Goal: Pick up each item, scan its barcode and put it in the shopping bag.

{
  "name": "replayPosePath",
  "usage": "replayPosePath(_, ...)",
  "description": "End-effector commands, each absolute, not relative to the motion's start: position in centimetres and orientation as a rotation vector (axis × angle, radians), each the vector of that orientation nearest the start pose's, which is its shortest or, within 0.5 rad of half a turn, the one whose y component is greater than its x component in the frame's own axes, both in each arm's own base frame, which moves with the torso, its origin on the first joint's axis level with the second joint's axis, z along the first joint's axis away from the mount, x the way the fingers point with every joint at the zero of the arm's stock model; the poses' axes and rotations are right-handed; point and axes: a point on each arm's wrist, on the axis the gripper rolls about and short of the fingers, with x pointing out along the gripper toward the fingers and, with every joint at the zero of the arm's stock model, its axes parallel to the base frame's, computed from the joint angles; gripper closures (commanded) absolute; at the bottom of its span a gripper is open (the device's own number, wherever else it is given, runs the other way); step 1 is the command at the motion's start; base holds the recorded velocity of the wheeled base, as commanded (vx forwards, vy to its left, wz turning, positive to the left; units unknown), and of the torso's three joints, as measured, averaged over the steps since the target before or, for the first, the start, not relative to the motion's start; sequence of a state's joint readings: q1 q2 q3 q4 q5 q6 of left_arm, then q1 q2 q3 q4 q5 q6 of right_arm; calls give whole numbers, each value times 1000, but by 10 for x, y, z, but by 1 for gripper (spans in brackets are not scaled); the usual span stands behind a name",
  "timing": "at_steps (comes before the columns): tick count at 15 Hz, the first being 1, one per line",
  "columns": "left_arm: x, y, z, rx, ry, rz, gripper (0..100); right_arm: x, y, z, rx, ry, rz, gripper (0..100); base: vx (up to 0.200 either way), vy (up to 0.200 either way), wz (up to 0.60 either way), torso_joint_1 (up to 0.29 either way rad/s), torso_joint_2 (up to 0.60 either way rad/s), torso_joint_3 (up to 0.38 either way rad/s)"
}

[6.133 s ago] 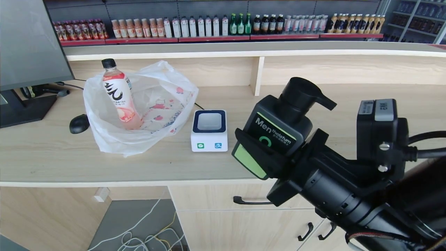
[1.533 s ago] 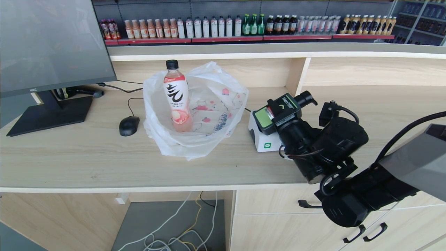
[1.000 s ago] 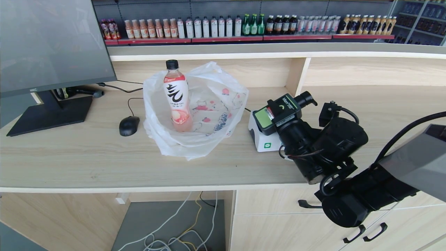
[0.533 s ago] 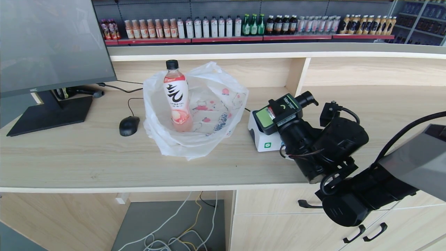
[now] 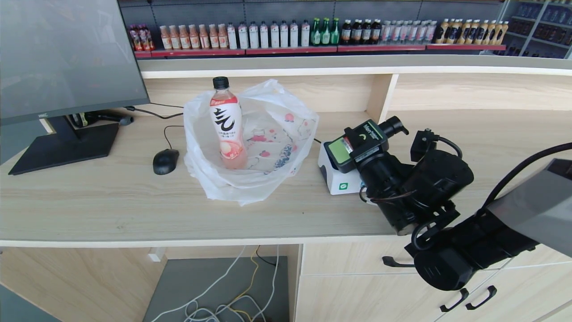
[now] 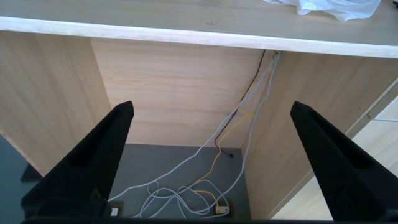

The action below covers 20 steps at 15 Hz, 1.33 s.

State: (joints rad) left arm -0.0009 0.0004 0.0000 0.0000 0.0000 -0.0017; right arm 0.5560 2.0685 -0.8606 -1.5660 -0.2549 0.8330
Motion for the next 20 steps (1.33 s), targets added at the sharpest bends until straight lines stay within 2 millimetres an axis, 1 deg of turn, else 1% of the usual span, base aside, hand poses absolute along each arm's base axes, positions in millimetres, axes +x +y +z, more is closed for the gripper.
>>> replayPosePath(1, -23, 0, 75, -2, 0, 0, 0, 314, 190, 172, 962, -215, 434, 100, 0, 0, 0, 0, 0, 0)
replayPosePath(2, -23, 0, 75, -2, 0, -2, 0, 308, 190, 182, 941, -238, 453, 100, 0, 0, 0, 0, 0, 0)
replayPosePath(5, -23, 0, 75, -2, 0, 0, 0, 292, 195, 201, 910, -284, 497, 100, 0, 0, 0, 0, 0, 0)
replayPosePath(8, -23, 0, 75, -2, 0, -2, 0, 277, 200, 217, 862, -326, 532, 100, 0, 0, 0, 0, 0, 0)
replayPosePath(9, -23, 0, 75, -2, 0, 0, 0, 274, 201, 220, 856, -331, 539, 100, 0, 0, 0, 0, 0, 0)
replayPosePath(11, -23, 0, 75, -2, 0, -2, 0, 260, 205, 232, 820, -365, 571, 100, 0, 0, 0, 0, 0, 0)
replayPosePath(13, -23, 0, 75, -2, 0, -2, 0, 254, 207, 236, 758, -385, 595, 100, 0, 0, 0, 0, 0, 0)
replayPosePath(16, -23, 0, 75, -2, 0, -2, 0, 243, 202, 235, 555, -405, 684, 100, 0, 0, 0, 0, 0, 0)
replayPosePath(17, -23, 0, 75, -2, 0, 0, 0, 240, 200, 235, 491, -418, 697, 100, 0, 0, 0, 0, 0, 0)
replayPosePath(18, -23, 0, 75, -2, 0, -2, 0, 240, 200, 233, 464, -419, 702, 100, 0, 0, 0, 0, 0, 0)
replayPosePath(19, -23, 0, 75, -2, 0, 0, 0, 238, 200, 231, 370, -441, 718, 100, 0, 0, 0, 0, 0, 0)
replayPosePath(20, -23, 0, 75, -2, 0, 0, 0, 236, 199, 231, 319, -455, 721, 100, 0, 0, 0, 0, 0, 0)
